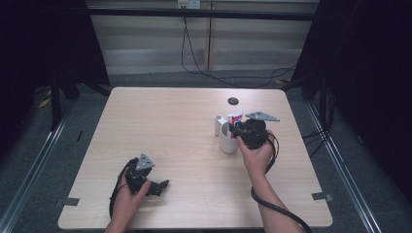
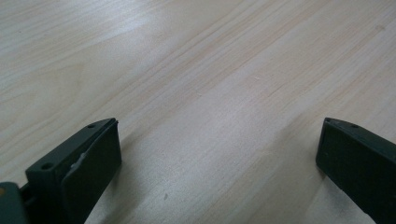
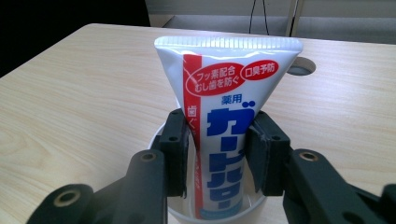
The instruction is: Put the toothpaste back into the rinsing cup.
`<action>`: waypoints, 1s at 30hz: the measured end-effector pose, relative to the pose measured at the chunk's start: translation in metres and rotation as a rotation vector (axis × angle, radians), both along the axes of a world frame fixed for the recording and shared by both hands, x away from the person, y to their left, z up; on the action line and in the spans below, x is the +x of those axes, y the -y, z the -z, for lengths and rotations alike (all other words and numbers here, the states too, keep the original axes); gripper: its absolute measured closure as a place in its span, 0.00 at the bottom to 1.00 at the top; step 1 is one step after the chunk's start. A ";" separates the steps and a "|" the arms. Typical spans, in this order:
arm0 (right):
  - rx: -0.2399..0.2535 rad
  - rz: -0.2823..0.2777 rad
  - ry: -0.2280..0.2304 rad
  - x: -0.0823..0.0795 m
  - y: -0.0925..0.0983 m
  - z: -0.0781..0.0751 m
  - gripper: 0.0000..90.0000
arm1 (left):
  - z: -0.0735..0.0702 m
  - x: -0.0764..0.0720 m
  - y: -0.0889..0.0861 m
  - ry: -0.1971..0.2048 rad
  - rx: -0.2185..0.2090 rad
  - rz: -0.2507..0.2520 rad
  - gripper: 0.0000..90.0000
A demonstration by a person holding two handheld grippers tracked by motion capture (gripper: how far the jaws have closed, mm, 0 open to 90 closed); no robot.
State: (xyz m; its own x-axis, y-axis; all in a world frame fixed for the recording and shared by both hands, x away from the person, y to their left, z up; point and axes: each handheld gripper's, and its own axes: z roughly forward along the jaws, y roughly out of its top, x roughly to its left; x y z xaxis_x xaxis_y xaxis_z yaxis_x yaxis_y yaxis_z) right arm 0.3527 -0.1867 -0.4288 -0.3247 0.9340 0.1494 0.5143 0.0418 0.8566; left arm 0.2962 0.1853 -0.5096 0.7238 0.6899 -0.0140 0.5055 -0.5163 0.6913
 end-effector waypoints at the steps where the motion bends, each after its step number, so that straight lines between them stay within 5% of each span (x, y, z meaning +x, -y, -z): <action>1: -0.001 -0.004 -0.001 0.000 0.000 0.000 0.68 | 0.000 0.000 0.000 0.000 0.000 0.000 0.00; 30: -0.055 -0.030 0.022 -0.005 -0.002 0.002 0.65 | 0.000 0.000 0.000 0.000 0.000 0.000 0.00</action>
